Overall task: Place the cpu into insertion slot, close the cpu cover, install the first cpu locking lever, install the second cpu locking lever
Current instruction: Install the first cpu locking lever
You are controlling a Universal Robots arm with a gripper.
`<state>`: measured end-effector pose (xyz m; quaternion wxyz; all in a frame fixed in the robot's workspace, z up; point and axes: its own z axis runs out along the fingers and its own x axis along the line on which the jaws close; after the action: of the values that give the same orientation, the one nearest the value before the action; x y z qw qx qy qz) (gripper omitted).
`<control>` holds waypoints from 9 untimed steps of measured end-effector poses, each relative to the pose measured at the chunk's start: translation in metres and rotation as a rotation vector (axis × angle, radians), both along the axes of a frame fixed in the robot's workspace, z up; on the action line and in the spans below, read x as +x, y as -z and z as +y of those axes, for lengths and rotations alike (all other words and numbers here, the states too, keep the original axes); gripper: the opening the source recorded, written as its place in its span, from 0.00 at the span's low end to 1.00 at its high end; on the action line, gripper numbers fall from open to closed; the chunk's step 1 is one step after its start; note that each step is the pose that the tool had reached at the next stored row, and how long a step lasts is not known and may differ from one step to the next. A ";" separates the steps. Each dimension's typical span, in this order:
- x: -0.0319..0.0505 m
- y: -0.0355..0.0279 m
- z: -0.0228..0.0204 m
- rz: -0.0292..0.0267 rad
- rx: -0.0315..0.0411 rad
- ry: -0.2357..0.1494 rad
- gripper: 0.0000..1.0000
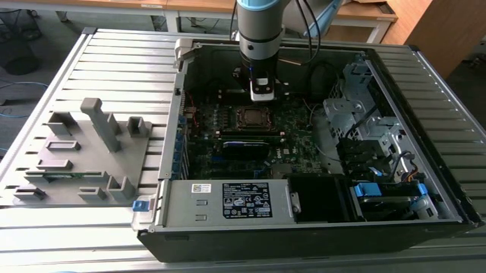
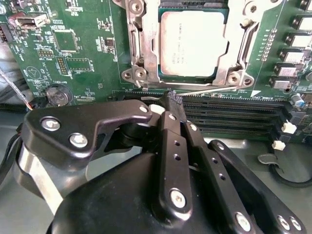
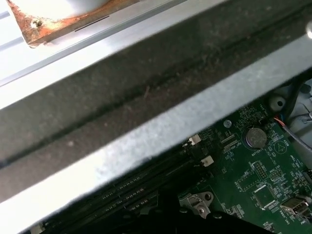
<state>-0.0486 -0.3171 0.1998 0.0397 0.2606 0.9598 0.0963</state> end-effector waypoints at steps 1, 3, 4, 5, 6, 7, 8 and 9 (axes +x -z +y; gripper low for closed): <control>0.0000 0.0001 0.0004 -0.0001 -0.0004 0.000 0.10; 0.0001 0.0001 0.0005 -0.0001 -0.0006 0.000 0.10; 0.0001 0.0001 0.0005 -0.0001 -0.0008 0.000 0.10; 0.0001 0.0001 0.0007 -0.0001 -0.0010 0.000 0.10; 0.0001 0.0001 0.0009 -0.0001 -0.0013 0.000 0.10; 0.0001 0.0001 0.0012 -0.0001 -0.0015 0.000 0.10; 0.0000 0.0001 0.0014 -0.0001 -0.0016 0.000 0.10; 0.0000 0.0001 0.0018 -0.0001 -0.0018 0.001 0.10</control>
<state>-0.0486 -0.3153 0.1997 0.0400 0.2608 0.9598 0.0954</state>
